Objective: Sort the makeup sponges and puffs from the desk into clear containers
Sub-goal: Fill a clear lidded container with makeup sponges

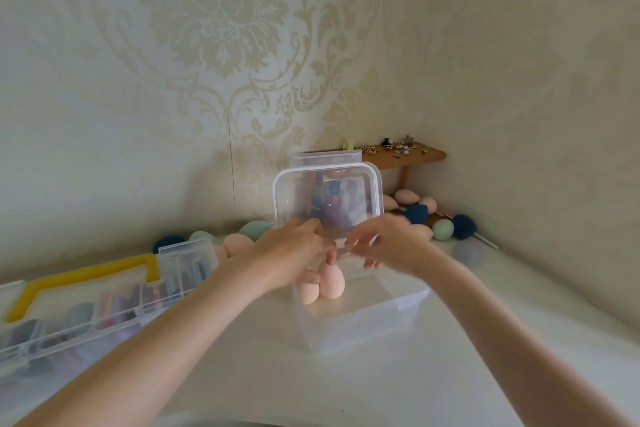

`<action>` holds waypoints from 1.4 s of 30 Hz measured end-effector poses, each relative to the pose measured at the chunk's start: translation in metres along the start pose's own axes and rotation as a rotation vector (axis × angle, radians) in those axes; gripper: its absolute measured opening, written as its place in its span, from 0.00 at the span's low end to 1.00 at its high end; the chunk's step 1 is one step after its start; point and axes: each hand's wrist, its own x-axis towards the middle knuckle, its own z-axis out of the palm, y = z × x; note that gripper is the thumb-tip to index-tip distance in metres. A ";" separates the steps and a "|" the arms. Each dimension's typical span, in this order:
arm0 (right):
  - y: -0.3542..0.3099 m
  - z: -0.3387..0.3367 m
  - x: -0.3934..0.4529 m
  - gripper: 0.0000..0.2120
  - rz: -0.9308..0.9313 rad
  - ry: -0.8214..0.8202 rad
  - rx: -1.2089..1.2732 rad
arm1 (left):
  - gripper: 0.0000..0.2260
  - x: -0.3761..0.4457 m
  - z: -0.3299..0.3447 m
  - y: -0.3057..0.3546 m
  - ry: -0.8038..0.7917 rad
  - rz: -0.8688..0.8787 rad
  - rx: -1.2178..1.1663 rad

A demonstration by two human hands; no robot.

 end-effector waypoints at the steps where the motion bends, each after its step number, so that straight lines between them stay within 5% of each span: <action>1: 0.009 -0.010 0.007 0.07 0.037 0.132 -0.042 | 0.12 0.000 0.000 0.001 -0.009 0.003 0.012; 4: 0.035 -0.026 0.024 0.09 0.243 0.365 -0.225 | 0.10 -0.001 0.001 0.001 -0.001 -0.002 -0.035; 8: 0.064 0.000 0.025 0.12 0.376 0.100 -0.418 | 0.09 -0.003 0.004 0.003 0.054 0.000 -0.054; 13: 0.075 -0.003 0.019 0.12 0.361 0.384 -0.037 | 0.09 -0.002 0.005 0.002 0.067 0.002 -0.043; 15: 0.061 -0.028 0.019 0.11 0.343 0.549 0.304 | 0.10 -0.001 0.004 0.002 0.047 -0.006 -0.041; 18: 0.024 -0.060 0.005 0.08 0.135 0.291 0.630 | 0.10 0.001 0.002 0.002 -0.011 -0.019 -0.008; 21: -0.005 -0.058 -0.006 0.11 0.016 -0.173 0.173 | 0.10 0.002 0.001 0.003 -0.024 -0.039 -0.008; 23: -0.009 -0.040 -0.004 0.13 -0.023 -0.292 -0.131 | 0.11 0.002 0.001 0.005 -0.035 -0.040 -0.001; 32: -0.007 0.009 -0.002 0.14 0.018 -0.181 -0.287 | 0.12 -0.005 -0.007 0.009 -0.037 -0.036 0.046; 42: -0.009 0.026 0.006 0.14 0.059 -0.069 -0.178 | 0.26 -0.008 -0.007 0.008 -0.024 0.069 0.320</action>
